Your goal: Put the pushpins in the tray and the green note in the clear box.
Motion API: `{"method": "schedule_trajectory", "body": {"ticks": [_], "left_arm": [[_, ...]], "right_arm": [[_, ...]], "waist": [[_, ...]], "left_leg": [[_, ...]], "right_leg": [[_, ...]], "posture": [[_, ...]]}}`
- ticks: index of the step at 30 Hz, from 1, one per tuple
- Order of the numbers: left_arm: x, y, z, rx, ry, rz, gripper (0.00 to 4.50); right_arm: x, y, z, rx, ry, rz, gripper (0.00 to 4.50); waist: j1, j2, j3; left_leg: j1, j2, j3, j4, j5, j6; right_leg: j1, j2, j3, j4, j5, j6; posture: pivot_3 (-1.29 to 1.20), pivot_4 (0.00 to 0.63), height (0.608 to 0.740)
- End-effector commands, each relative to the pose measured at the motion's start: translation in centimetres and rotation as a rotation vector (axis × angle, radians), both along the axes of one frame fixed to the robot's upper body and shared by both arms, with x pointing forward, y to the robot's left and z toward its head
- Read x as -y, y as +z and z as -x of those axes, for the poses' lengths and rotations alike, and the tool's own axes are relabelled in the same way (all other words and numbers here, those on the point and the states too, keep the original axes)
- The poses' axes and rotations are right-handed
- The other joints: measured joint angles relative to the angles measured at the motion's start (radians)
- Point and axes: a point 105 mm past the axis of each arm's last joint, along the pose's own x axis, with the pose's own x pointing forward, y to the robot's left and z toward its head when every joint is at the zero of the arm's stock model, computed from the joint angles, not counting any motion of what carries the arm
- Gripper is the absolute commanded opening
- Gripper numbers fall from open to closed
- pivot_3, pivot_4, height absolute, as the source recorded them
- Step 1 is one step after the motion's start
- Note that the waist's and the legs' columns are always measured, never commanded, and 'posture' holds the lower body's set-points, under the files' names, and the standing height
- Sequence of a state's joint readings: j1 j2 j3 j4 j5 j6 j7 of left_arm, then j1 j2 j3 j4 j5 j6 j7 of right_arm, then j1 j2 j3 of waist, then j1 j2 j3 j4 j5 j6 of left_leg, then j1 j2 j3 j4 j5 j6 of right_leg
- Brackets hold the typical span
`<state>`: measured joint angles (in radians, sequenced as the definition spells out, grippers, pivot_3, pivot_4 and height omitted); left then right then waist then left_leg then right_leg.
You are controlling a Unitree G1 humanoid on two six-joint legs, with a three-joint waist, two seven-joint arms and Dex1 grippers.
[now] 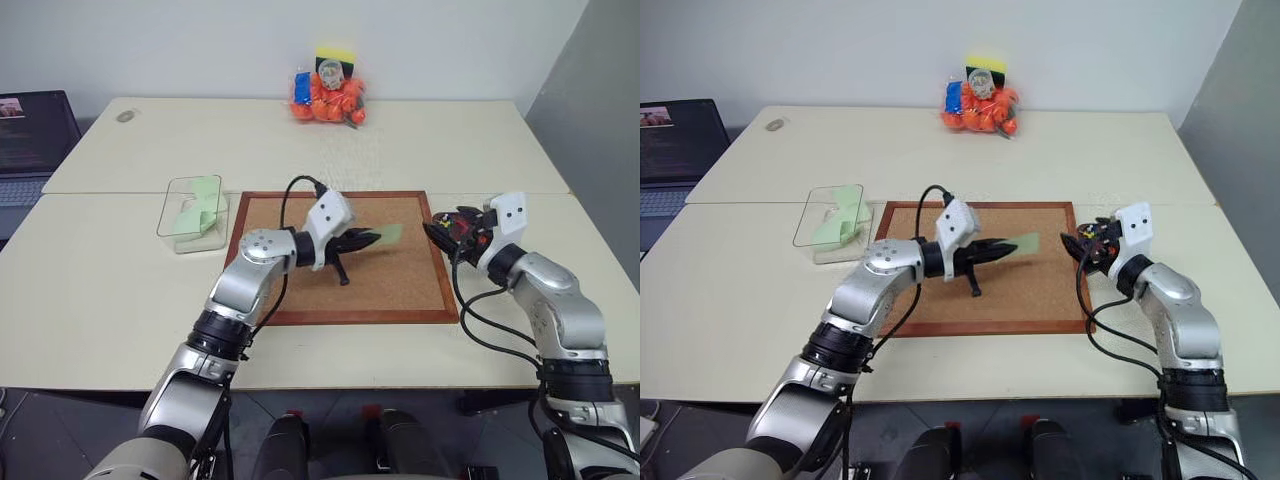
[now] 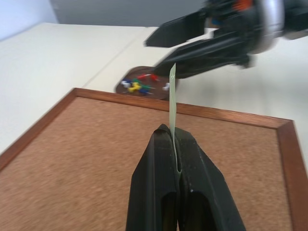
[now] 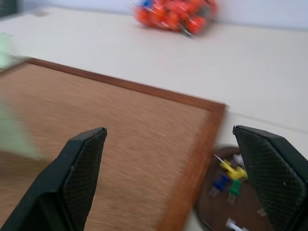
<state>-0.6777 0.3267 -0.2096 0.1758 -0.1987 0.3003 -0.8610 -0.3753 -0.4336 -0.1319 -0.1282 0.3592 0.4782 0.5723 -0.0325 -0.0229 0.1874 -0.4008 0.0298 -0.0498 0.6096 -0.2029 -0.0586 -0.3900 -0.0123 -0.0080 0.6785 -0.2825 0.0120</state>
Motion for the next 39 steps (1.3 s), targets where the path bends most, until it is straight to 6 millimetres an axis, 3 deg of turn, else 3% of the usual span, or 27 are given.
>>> {"method": "schedule_trajectory", "body": {"ticks": [1,6,11,13,15,21,33,39], "left_arm": [[-3.0,2.4,-1.1,0.059,0.139,0.063,0.00],[-9.9,3.5,-3.1,0.166,0.551,0.131,0.00],[-16.5,5.2,-3.6,0.313,0.931,0.167,0.00],[-20.2,5.0,-3.1,0.330,1.132,0.184,0.00],[-22.5,3.8,-2.6,0.284,1.268,0.189,0.00],[-23.3,2.5,-2.6,0.205,1.340,0.231,0.00],[-23.4,1.8,-3.1,0.178,1.334,0.233,2.25],[-20.5,2.1,-3.2,0.191,1.175,0.235,3.47]], "right_arm": [[-3.4,2.9,2.4,0.110,0.190,-0.015,4.46],[-8.4,4.7,4.9,0.153,0.375,-0.075,4.46],[-9.9,4.3,5.9,0.127,0.456,-0.064,4.46],[-10.1,3.7,6.0,0.118,0.476,-0.056,4.46],[-10.3,3.4,6.0,0.114,0.488,-0.055,4.46],[-10.4,3.3,5.8,0.113,0.499,-0.058,4.46],[-10.1,3.5,5.5,0.124,0.477,-0.053,4.50],[-9.3,3.1,5.5,0.119,0.420,-0.033,4.50]], "waist": [[0.000,0.000,0.000],[0.000,0.000,0.000],[0.011,-0.001,0.001],[0.012,-0.001,0.001],[0.011,-0.001,0.001],[0.020,-0.002,0.001],[0.024,-0.002,0.001],[0.025,-0.002,0.001]], "left_leg": [[0.000,0.000,0.000,0.000,0.000,0.000],[0.000,0.002,-0.001,0.000,0.000,0.000],[0.000,0.000,-0.001,0.001,0.000,0.000],[0.000,-0.001,-0.001,0.001,0.000,0.000],[0.000,-0.001,-0.001,0.001,0.000,0.000],[0.000,-0.001,-0.001,0.001,0.000,0.000],[0.000,0.000,-0.001,0.001,0.000,0.000],[0.000,0.000,-0.001,0.001,0.000,0.000]], "right_leg": [[0.000,0.000,0.000,0.000,0.000,0.000],[0.000,0.001,0.000,0.000,0.000,0.000],[0.001,-0.001,-0.001,0.000,0.000,0.000],[0.001,-0.002,-0.001,-0.001,0.000,0.001],[0.001,-0.002,-0.001,-0.001,0.000,0.001],[0.001,-0.002,-0.002,0.000,0.001,0.001],[0.001,-0.002,-0.002,0.000,0.001,0.001],[0.001,-0.002,-0.002,0.000,0.001,0.001]], "posture": [[0.00,0.150,0.740],[0.00,0.150,0.740],[0.00,0.150,0.740],[0.00,0.150,0.740],[0.00,0.150,0.740],[0.00,0.150,0.740],[0.00,0.150,0.740],[0.00,0.150,0.740]]}}
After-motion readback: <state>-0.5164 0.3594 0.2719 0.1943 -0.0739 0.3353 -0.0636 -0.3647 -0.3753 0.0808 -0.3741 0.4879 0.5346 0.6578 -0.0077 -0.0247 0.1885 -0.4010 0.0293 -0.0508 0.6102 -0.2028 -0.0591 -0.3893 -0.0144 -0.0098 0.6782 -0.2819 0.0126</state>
